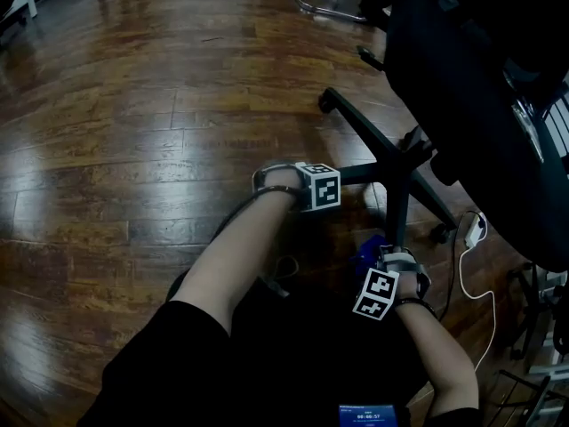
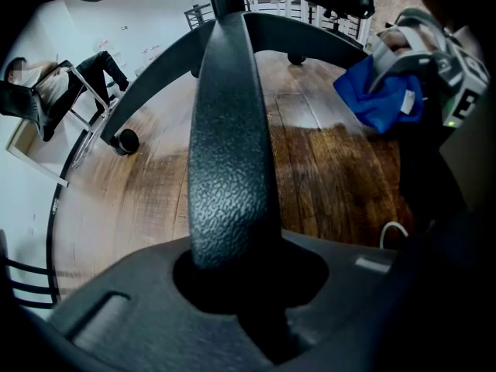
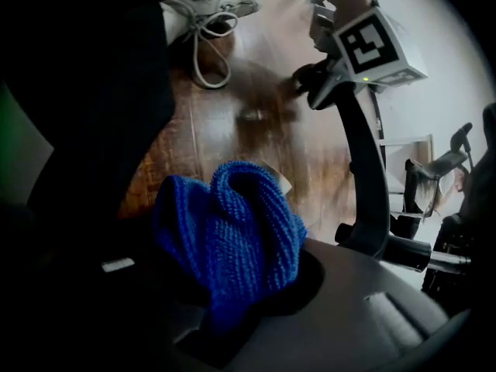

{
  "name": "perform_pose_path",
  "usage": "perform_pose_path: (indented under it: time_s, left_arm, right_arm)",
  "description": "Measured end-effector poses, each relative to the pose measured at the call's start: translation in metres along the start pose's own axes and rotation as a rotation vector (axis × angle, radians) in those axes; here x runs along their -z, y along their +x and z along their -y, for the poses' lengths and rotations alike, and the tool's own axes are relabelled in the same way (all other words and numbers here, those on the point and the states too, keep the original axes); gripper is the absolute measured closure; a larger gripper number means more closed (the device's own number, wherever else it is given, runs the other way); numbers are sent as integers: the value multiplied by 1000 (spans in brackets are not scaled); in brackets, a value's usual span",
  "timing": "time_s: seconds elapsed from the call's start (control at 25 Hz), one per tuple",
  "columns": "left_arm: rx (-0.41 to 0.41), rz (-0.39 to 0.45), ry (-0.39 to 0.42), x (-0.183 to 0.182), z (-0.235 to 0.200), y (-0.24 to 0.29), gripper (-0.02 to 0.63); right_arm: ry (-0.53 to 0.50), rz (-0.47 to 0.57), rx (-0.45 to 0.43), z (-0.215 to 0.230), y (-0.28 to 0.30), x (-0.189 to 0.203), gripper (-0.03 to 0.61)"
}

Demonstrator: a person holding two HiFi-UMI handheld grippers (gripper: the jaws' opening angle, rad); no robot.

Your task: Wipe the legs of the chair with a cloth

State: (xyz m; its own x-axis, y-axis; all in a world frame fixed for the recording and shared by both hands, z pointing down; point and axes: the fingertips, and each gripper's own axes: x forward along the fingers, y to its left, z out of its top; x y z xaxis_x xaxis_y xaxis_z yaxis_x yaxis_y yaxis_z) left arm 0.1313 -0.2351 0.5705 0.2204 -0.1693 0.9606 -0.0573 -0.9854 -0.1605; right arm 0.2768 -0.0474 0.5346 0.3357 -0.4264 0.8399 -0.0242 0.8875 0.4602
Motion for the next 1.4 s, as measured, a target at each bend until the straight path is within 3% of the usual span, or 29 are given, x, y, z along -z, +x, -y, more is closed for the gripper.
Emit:
perform_pose_path:
  time_s: [0.2, 0.44, 0.56, 0.68, 0.96, 1.28, 1.4]
  left_arm:
    - [7, 3, 3, 0, 0, -1, 560]
    - [13, -4, 2, -1, 1, -1, 560]
    - [16, -4, 3, -1, 2, -2, 560]
    - [15, 2, 4, -3, 2, -2, 560]
    - [9, 4, 1, -2, 1, -1, 560]
    - [0, -7, -3, 2, -1, 0, 560]
    - [4, -5, -3, 1, 0, 1, 560]
  right_arm:
    - [29, -24, 2, 20, 9, 2, 492]
    - [99, -53, 150, 116, 38, 8, 492]
    - [205, -34, 217, 165, 44, 9, 492]
    - [226, -49, 236, 177, 44, 10, 492]
    - [124, -64, 207, 135, 38, 6, 491]
    - [-9, 0, -4, 9, 2, -2, 492]
    - [-22, 20, -39, -13, -3, -2, 491]
